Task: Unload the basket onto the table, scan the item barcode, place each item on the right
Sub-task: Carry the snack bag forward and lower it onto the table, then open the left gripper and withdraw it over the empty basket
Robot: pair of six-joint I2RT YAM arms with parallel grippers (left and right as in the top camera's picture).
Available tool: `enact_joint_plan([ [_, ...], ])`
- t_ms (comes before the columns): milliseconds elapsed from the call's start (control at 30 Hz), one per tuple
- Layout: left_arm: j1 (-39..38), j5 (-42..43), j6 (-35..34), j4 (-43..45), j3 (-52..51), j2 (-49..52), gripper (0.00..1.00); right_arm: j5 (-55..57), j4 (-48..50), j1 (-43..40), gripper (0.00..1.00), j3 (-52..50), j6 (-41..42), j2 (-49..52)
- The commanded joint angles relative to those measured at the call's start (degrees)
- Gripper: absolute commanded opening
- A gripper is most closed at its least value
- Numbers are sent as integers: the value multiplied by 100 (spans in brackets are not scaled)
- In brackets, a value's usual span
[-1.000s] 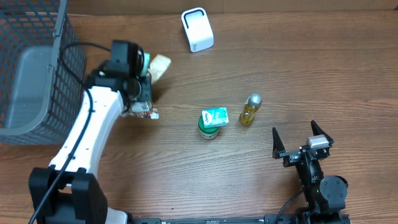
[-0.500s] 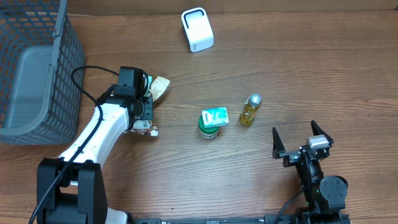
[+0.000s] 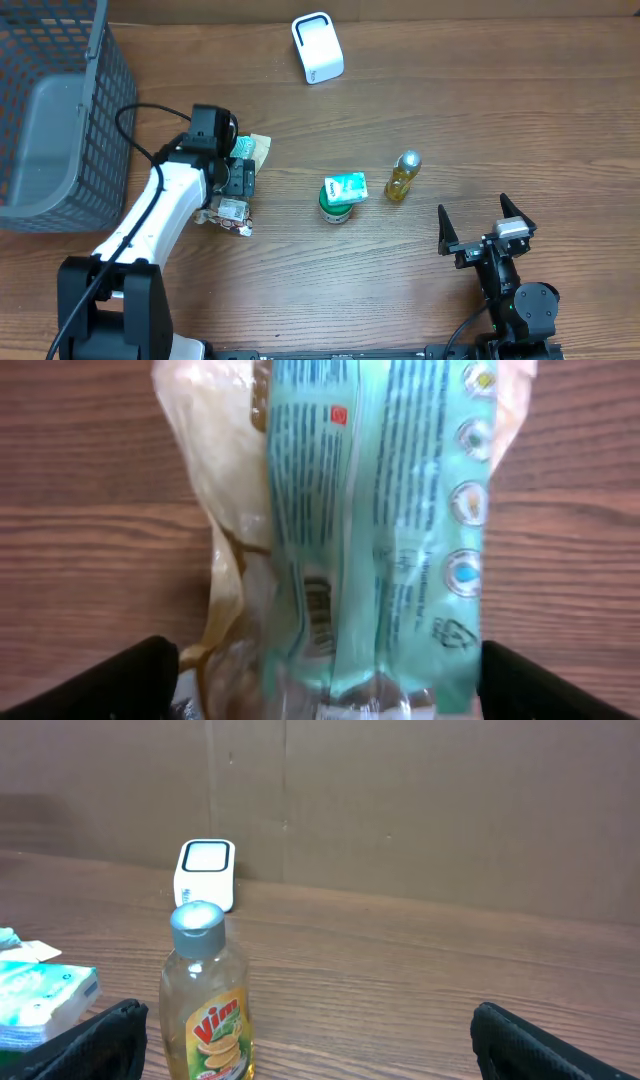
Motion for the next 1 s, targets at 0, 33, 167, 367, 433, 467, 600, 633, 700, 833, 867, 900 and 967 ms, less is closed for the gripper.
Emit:
enact_joint_plan([
  [0, 11, -72, 144, -415, 931, -116, 98, 46, 13, -15, 100, -61, -7, -52],
  [33, 13, -72, 146, -638, 1237, -127, 98, 46, 13, -15, 100, -61, -9, -52],
  [167, 55, -74, 166, -1423, 2417, -127, 99, 46, 13, -15, 100, -61, -9, -52],
  [367, 433, -210, 190, -2210, 4063, -127, 100, 46, 13, -15, 100, -61, -7, -52],
  [433, 678, -243, 188, -2374, 4487, -129, 100, 46, 13, -15, 100, -61, -9, -52],
  [467, 833, -234, 188, -2433, 4675, -129, 100, 46, 13, -15, 100, -61, -7, -52],
  [600, 1491, -219, 188, -2559, 5117, -129, 99, 46, 13, -15, 100, -61, -7, -52],
  [633, 1683, -212, 188, -2564, 5165, -129, 100, 46, 13, -15, 100, -61, -7, -52],
  [700, 2079, -116, 199, -2564, 5182, -129, 100, 46, 13, -15, 100, -61, -9, -52],
  [833, 2835, 264, 273, -2549, 5180, -111, 100, 46, 13, -15, 100, -61, -9, -52],
  [867, 2999, 354, 275, -2535, 5180, -111, 100, 46, 13, -15, 100, -61, -9, -52],
  [900, 3193, 422, 299, -2516, 5180, -111, 99, 46, 13, -15, 100, -61, -9, -52],
  [967, 3550, 422, 299, -2476, 5178, -109, 99, 46, 13, -15, 100, -61, -9, -52],
])
